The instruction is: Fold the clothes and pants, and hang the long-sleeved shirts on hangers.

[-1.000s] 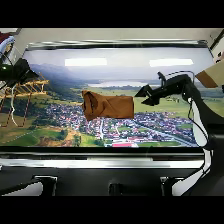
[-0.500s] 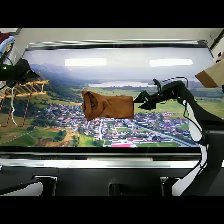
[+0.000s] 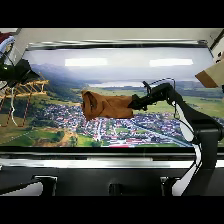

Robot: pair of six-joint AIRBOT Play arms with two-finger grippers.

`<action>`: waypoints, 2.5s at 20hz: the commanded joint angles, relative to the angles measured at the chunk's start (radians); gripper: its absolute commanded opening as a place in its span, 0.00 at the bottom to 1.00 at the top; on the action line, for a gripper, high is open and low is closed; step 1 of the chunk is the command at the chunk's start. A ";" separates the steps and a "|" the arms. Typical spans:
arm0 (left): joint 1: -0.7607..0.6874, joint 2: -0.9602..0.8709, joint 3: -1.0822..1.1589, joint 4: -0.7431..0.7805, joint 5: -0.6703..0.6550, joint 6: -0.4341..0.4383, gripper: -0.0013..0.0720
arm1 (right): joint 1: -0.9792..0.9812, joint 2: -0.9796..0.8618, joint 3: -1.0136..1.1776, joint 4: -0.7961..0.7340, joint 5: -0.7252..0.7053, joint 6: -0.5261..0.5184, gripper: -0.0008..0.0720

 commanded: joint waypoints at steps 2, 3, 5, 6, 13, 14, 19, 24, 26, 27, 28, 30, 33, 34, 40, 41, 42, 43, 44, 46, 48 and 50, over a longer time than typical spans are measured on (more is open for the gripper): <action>0.001 0.000 0.000 -0.008 0.000 0.000 0.04 | -0.036 0.069 0.029 0.053 0.054 0.002 0.05; 0.001 0.000 0.000 -0.008 0.000 0.000 0.04 | -0.059 0.093 0.051 0.053 0.052 0.013 0.05; 0.001 0.000 0.000 -0.008 0.000 0.000 0.04 | -0.113 0.144 0.101 0.053 0.050 0.031 0.04; 0.001 0.000 0.000 -0.008 0.000 0.000 0.04 | -0.146 0.168 0.128 0.050 0.049 0.057 0.04; 0.001 0.000 0.000 -0.008 -0.010 0.000 0.04 | -0.406 0.276 0.328 0.007 0.045 0.228 0.04; 0.001 0.000 0.000 -0.008 -0.010 0.000 0.04 | -0.444 0.283 0.354 0.003 0.045 0.239 0.04; 0.001 0.000 0.000 -0.008 -0.010 0.000 0.04 | -0.632 0.293 0.457 -0.070 0.049 0.319 0.04; 0.001 0.000 0.000 -0.008 -0.011 0.000 0.04 | -0.776 0.297 0.452 -0.219 -0.098 0.367 0.04; 0.001 0.000 0.000 -0.008 -0.011 0.000 0.04 | -0.815 0.299 0.430 -0.278 -0.220 0.365 0.04; 0.001 0.000 0.000 -0.008 -0.011 0.000 0.04 | -0.832 0.307 0.406 -0.308 -0.265 0.362 0.04; 0.001 0.000 0.000 -0.008 -0.011 0.000 0.04 | -0.847 0.325 0.370 -0.337 -0.289 0.362 0.04; 0.001 0.000 0.000 -0.008 -0.011 0.000 0.04 | -0.872 0.387 0.258 -0.373 -0.277 0.357 0.04; 0.001 0.000 0.000 -0.008 -0.011 0.000 0.04 | -0.882 0.518 -0.002 -0.486 -0.233 0.355 0.04; 0.001 0.000 0.000 -0.008 -0.011 0.000 0.04 | -0.882 0.564 -0.104 -0.504 -0.207 0.355 0.04; 0.001 0.000 0.000 -0.019 -0.045 0.000 0.04 | -0.882 0.803 -0.575 -0.743 -0.023 0.430 0.04; 0.001 0.000 0.000 -0.019 -0.051 0.000 0.04 | -0.882 0.822 -0.620 -0.760 -0.004 0.435 0.04; 0.001 0.000 0.000 -0.019 -0.053 0.000 0.04 | -0.882 0.833 -0.661 -0.774 0.005 0.435 0.05; 0.001 0.000 0.000 -0.019 -0.056 0.000 0.04 | -0.882 0.835 -0.691 -0.791 0.006 0.436 0.05; 0.001 0.000 0.000 -0.019 -0.060 -0.001 0.04 | -0.882 0.835 -0.720 -0.814 0.004 0.440 0.05; 0.001 0.000 0.000 -0.019 -0.063 -0.001 0.04 | -0.882 0.835 -0.761 -0.886 0.004 0.475 0.05; 0.001 0.000 0.000 -0.019 -0.063 -0.001 0.04 | -0.882 0.835 -0.782 -0.939 0.005 0.494 0.05; 0.001 0.000 0.000 -0.019 -0.063 -0.001 0.04 | -0.882 0.835 -0.801 -0.976 0.004 0.495 0.05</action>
